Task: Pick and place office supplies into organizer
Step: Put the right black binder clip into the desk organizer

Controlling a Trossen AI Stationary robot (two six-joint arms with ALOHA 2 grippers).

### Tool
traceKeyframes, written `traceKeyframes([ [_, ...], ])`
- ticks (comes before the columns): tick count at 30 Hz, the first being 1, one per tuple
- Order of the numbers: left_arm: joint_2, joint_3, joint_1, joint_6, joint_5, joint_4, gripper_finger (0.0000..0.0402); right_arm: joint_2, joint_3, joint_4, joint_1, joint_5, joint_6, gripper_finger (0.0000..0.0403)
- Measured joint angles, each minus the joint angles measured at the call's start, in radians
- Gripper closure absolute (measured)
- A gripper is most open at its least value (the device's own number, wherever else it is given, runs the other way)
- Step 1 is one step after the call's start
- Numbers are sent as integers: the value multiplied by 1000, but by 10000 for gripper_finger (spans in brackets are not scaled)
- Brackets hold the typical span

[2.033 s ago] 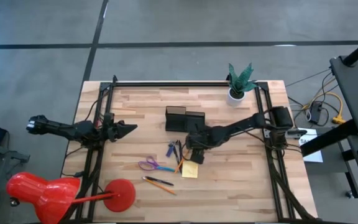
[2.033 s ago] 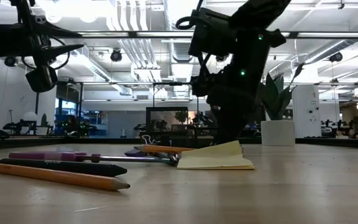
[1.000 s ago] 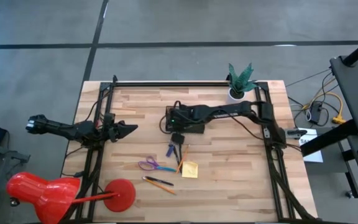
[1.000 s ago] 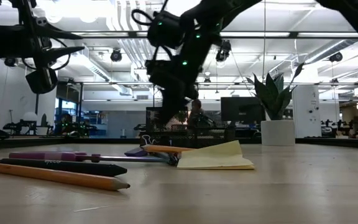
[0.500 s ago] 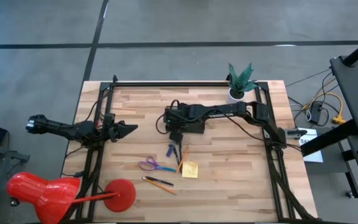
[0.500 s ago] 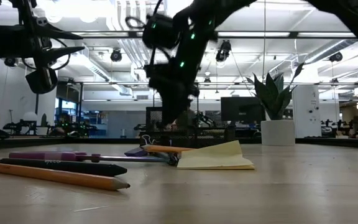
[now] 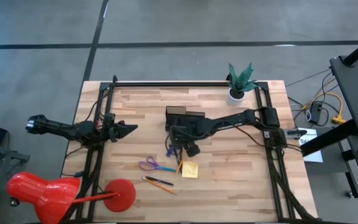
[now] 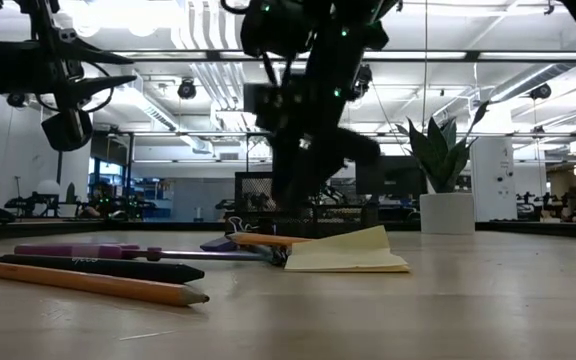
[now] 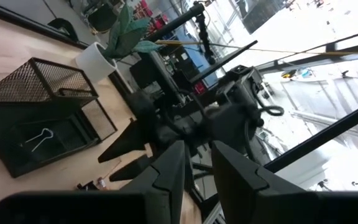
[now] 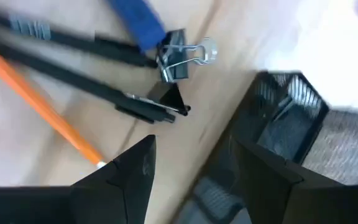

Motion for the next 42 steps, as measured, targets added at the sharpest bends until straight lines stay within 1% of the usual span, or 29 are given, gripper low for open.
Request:
traceKeyframes([
  [1, -2, 0, 0, 0, 0, -1, 336, 4, -2, 6, -1, 3, -34, 208],
  [2, -1, 0, 0, 0, 0, 1, 336, 6, -2, 5, -9, -20, -32, 208],
  [5, 4, 0, 0, 0, 0, -1, 336, 2, 11, 6, -27, -116, 27, 207],
  [10, 9, 0, 0, 1, 0, 0, 336, 2, 14, 28, -21, -155, -46, 207],
  [13, 9, 0, 0, 2, -1, 0, 336, 1, 15, 33, -23, -241, -59, 207],
  [15, 9, 0, 0, 2, -1, 0, 336, 1, 15, 33, -25, -281, -127, 207],
  [18, 11, 0, 0, 2, -1, 0, 336, 3, 15, 60, -25, -288, -226, 207],
  [21, 11, 0, 0, 2, -2, 0, 336, 7, 15, 73, -30, -294, -235, 207],
  [27, 9, 0, 0, 1, -4, 1, 336, 37, 13, 90, -43, -287, -339, 208],
  [35, 8, 0, 0, -3, -4, 1, 336, 64, 11, 98, -73, -282, -388, 225],
  [42, 8, 0, 0, -4, -4, 2, 336, 75, 11, 95, -84, -271, -385, 252],
])
